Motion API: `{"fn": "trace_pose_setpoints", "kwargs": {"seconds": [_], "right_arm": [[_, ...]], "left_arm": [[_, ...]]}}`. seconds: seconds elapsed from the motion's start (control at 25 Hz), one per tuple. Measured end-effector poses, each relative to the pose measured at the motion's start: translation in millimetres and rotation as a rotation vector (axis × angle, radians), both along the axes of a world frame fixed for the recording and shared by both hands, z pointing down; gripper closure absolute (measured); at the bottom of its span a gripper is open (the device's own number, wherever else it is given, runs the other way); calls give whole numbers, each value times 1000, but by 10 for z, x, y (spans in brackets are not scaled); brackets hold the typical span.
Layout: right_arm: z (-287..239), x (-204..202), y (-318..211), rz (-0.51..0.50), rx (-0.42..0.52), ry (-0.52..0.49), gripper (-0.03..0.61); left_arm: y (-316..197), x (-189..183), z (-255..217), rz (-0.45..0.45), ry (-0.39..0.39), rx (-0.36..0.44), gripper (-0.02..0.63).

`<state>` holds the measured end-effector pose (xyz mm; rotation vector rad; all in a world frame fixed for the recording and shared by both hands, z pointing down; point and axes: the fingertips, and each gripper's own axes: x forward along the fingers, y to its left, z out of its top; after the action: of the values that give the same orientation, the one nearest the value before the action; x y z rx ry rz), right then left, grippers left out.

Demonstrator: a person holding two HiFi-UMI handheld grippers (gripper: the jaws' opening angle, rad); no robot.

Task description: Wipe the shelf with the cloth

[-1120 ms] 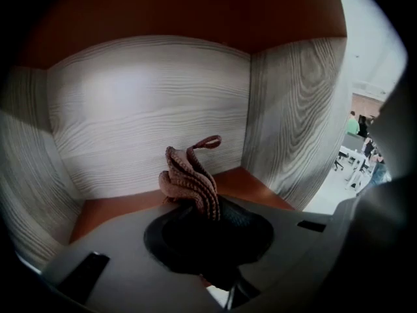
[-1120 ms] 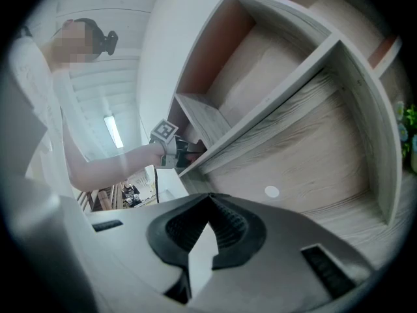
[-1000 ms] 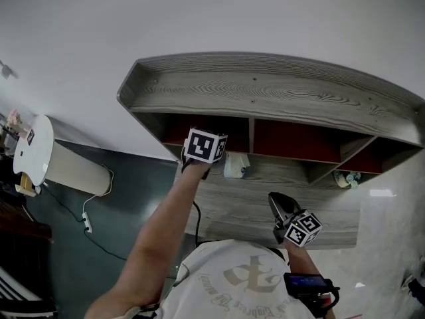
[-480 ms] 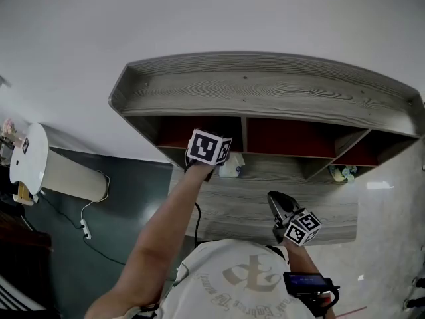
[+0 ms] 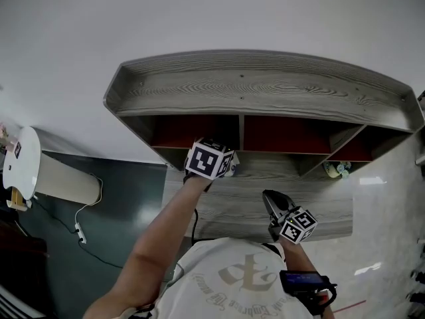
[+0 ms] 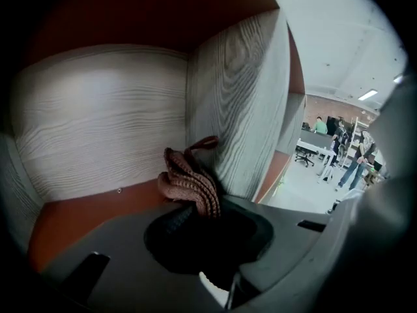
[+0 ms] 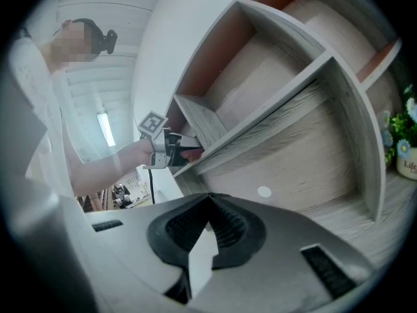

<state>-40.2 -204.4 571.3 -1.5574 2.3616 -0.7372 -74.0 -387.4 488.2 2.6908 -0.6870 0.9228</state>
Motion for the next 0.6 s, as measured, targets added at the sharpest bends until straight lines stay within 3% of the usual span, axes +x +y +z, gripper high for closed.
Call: {"fn": "trace_pose_setpoints", "kwargs": {"seconds": [0.6], "right_arm": [[-79,-155,152,86,-10,43,574]], "left_arm": [[541,-256,13,77,197,89,549]]}}
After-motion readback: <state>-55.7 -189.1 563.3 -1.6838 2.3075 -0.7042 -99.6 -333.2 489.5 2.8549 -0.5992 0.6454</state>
